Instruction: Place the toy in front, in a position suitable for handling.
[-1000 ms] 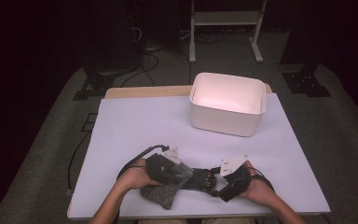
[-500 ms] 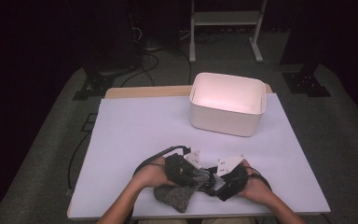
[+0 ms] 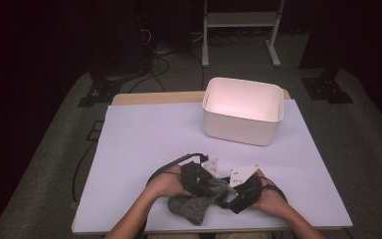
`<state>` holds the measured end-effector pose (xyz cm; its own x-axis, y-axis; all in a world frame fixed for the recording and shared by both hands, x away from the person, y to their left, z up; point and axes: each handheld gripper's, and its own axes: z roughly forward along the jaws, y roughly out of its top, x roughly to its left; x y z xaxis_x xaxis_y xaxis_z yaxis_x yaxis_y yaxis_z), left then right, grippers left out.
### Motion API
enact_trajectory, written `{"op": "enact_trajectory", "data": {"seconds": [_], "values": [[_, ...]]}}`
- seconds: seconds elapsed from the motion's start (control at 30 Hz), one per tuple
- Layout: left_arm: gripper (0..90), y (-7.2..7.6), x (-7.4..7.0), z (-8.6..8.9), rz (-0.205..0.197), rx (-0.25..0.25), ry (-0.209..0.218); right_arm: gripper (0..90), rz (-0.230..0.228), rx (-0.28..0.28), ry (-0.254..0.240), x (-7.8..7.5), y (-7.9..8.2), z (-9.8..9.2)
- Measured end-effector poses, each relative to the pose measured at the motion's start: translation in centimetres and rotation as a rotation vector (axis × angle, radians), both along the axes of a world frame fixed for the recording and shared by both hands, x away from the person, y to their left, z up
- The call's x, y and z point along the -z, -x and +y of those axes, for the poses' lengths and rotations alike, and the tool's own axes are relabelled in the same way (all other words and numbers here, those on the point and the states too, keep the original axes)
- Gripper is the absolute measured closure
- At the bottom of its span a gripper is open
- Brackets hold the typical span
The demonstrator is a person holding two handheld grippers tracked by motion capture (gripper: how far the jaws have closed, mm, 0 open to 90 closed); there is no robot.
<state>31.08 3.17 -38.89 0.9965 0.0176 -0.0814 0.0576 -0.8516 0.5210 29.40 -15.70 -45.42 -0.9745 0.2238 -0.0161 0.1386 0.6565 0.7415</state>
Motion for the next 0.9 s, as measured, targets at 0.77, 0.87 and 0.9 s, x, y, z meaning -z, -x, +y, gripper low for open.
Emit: {"op": "enact_trajectory", "data": {"seconds": [0.77,0.87,0.9], "values": [[77.3,-1.2,0.6,-0.2,0.002,-0.040,0.053,23.3,0.019,0.006,0.004,0.4,-0.1,0.2],[77.3,-1.4,0.6,0.1,-0.009,-0.051,0.042,23.2,0.022,0.002,0.001,0.6,-0.2,0.2],[77.3,-1.5,0.5,0.4,-0.010,-0.063,0.040,23.2,0.023,0.002,-0.001,0.6,-0.2,0.1]]}}
